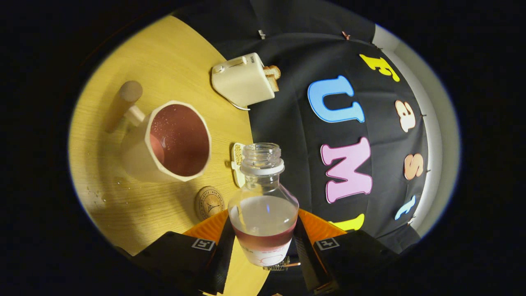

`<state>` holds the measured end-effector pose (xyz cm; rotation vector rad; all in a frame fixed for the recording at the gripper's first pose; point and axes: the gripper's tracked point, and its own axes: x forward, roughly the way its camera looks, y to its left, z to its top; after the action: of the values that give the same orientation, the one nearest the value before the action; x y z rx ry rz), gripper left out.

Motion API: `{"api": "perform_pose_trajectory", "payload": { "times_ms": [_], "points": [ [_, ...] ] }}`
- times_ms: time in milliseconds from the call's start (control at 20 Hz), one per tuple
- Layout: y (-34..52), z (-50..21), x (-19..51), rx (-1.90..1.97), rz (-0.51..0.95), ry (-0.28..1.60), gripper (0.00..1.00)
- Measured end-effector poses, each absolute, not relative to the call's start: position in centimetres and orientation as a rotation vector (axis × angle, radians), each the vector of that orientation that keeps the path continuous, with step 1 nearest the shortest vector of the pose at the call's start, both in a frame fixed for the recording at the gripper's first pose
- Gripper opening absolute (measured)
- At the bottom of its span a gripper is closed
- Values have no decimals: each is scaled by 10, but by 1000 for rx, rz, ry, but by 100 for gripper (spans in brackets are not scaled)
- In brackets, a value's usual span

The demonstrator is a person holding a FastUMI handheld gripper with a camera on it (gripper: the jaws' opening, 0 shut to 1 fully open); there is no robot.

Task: Take the bottle from table, then pour the juice into the cup, finally place the bottle on the coaster

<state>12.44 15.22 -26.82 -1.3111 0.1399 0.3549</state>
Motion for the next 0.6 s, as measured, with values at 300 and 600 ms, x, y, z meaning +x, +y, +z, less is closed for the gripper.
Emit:
{"api": "perform_pose_trajectory", "payload": {
  "times_ms": [300,600],
  "points": [
    [158,-274,134,-1455,403,83,73],
    [166,-278,140,-1542,462,28,73]
  ]
}}
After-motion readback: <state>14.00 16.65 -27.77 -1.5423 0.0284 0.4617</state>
